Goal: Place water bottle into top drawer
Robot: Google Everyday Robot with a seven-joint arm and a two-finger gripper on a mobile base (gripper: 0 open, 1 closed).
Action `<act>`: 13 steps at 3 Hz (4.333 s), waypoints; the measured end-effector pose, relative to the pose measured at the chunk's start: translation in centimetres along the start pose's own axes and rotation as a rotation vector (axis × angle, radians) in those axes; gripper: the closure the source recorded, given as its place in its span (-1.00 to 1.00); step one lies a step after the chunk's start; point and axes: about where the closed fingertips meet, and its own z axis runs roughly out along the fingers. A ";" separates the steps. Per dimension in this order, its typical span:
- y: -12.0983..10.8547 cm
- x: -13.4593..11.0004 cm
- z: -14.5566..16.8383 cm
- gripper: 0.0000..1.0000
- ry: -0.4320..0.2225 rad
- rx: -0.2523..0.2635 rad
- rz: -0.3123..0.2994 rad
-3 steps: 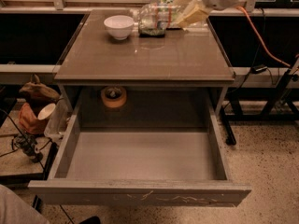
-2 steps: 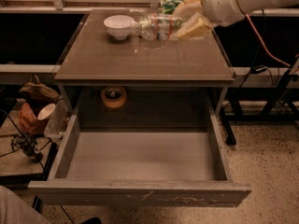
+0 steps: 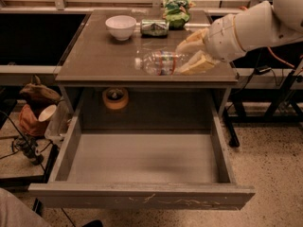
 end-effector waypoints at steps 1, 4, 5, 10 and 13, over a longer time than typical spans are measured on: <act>1.2 -0.1 -0.8 1.00 -0.005 0.024 0.028; 15.5 2.8 5.7 1.00 -0.117 -0.153 0.132; 15.5 2.8 5.7 1.00 -0.118 -0.153 0.132; 17.0 6.7 24.1 1.00 0.000 -0.004 0.039; 17.9 7.7 26.4 0.63 -0.049 -0.060 0.097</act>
Offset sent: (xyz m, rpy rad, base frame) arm -0.1021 -0.0125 -0.1269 0.0968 0.1884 -0.0445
